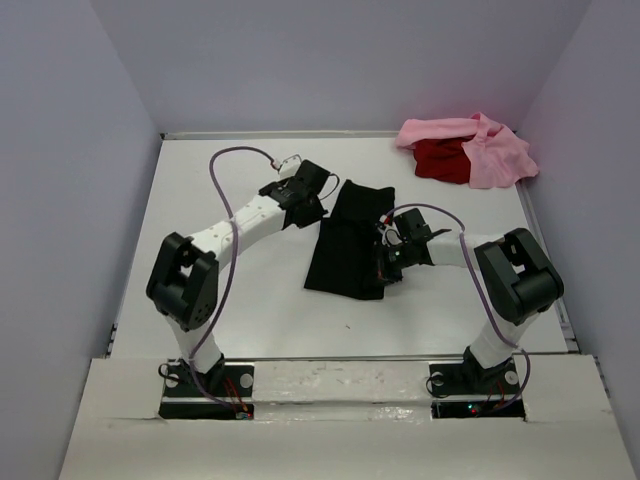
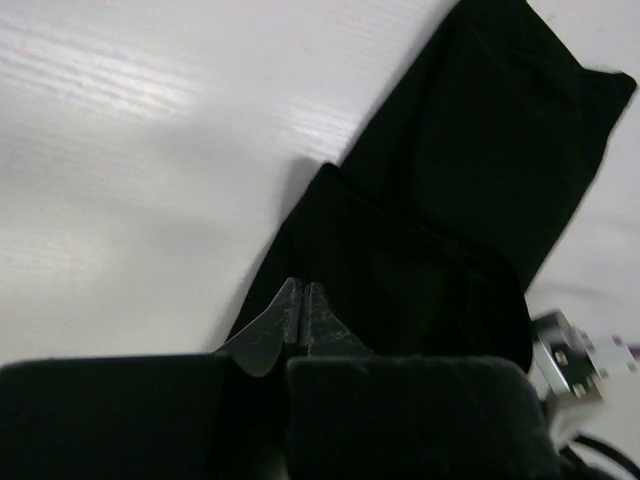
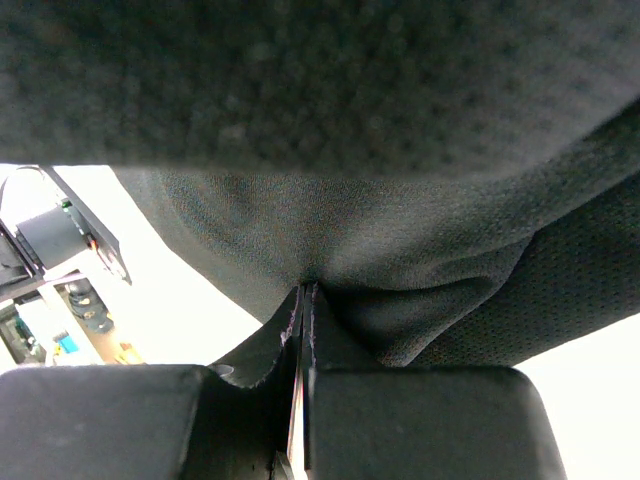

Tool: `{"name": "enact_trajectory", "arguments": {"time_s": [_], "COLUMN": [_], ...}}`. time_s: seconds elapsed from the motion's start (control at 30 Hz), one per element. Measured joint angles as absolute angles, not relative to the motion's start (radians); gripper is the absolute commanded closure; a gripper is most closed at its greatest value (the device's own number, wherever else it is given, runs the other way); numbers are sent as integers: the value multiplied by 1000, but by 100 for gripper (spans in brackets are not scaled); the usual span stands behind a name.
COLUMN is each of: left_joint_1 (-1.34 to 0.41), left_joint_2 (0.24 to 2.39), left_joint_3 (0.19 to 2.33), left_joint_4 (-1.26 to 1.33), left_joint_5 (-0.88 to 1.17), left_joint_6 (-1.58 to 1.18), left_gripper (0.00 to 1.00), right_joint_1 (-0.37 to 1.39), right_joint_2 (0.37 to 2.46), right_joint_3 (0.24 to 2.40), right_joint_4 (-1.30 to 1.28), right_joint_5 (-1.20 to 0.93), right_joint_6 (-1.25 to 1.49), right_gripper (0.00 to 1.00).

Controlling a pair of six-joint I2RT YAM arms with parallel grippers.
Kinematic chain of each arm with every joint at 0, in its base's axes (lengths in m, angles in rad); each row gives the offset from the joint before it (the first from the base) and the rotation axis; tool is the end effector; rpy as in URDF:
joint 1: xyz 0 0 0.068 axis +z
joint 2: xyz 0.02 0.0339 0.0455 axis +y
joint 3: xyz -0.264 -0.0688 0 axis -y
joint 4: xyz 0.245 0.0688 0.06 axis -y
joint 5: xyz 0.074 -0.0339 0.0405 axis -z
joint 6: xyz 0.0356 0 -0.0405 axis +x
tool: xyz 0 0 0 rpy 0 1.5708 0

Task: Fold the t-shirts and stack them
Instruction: Fold the tshirt

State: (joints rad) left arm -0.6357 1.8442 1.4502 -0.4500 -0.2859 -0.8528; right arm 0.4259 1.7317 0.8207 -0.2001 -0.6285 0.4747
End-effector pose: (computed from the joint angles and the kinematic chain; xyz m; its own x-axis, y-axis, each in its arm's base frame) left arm 0.3378 -0.2368 0.2482 -0.7110 -0.3733 -0.5959 -0.1773 0.9152 -0.3618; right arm 0.2695 0.1453 0.1252 -0.9872 -0.0419 -0.1538 -0.1355 0.7286 0.6714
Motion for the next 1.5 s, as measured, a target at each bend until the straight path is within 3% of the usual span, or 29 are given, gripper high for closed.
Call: {"name": "enact_trajectory", "arguments": {"time_s": [0.23, 0.57, 0.93, 1.0, 1.1, 1.23, 1.5], "left_joint_1": [-647, -648, -653, -657, -668, -679, -690], "left_joint_2": [1560, 1661, 1781, 1798, 1801, 1797, 1768], "left_joint_3": [1170, 743, 757, 789, 836, 884, 928], "left_joint_4": [-308, 136, 374, 345, 270, 161, -17], "left_joint_5": [-60, 324, 424, 422, 387, 337, 273], "left_joint_6": [-889, -990, -1023, -1023, -1011, -994, -975], "left_gripper": [100, 100, 100, 100, 100, 100, 100], "right_joint_1": [426, 426, 426, 426, 426, 421, 366], "right_joint_2": [1732, 1732, 1728, 1726, 1716, 1710, 1673], "right_joint_3": [822, 835, 859, 871, 911, 989, 1257], "right_joint_4": [-201, -227, -273, -294, -348, -408, -496], "right_joint_5": [-628, -623, -603, -588, -546, -543, -577], "right_joint_6": [475, 471, 462, 458, 443, 434, 427], "right_gripper": [100, 100, 100, 100, 92, 92, 100]}}
